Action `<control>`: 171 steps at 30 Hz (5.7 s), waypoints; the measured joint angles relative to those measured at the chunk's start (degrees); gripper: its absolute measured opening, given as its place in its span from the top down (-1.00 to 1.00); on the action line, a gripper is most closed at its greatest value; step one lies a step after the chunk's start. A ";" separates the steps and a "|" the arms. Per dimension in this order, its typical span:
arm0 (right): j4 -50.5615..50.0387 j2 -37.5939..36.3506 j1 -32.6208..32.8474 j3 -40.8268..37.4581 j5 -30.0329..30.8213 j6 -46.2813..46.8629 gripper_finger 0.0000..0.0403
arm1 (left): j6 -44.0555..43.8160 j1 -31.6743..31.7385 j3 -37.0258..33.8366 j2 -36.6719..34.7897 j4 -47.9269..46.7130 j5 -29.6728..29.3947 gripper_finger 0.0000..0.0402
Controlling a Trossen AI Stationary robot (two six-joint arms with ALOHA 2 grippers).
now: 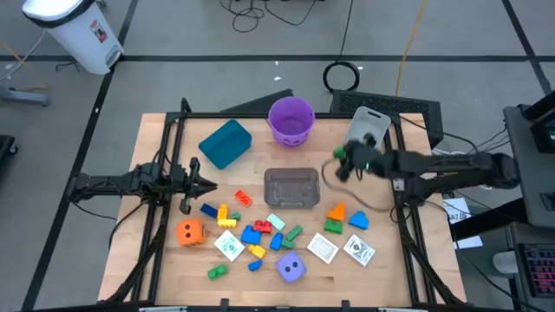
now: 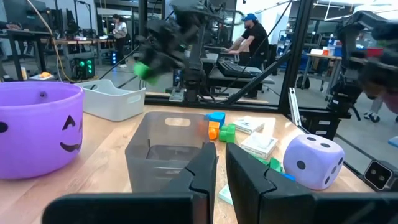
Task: Pick & Place Toys
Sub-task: Put the top green game piece into the white bin, then put the blue game piece into the white bin
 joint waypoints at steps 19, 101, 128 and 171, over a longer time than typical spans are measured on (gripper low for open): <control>7.56 12.59 -44.22 -4.35 -18.34 2.21 0.14 | 0.00 -0.01 0.00 0.00 0.01 0.00 0.79; -16.43 16.58 41.19 -5.79 -25.69 45.78 -0.57 | 0.00 0.00 0.00 -0.01 0.01 0.00 0.79; -16.69 1.96 40.86 -6.56 -17.94 43.58 -0.17 | 0.00 0.00 0.00 -0.01 0.01 0.00 0.79; 8.82 -1.27 -25.88 -9.01 -3.00 0.21 -0.21 | 0.00 -0.02 0.00 0.01 0.01 0.00 0.79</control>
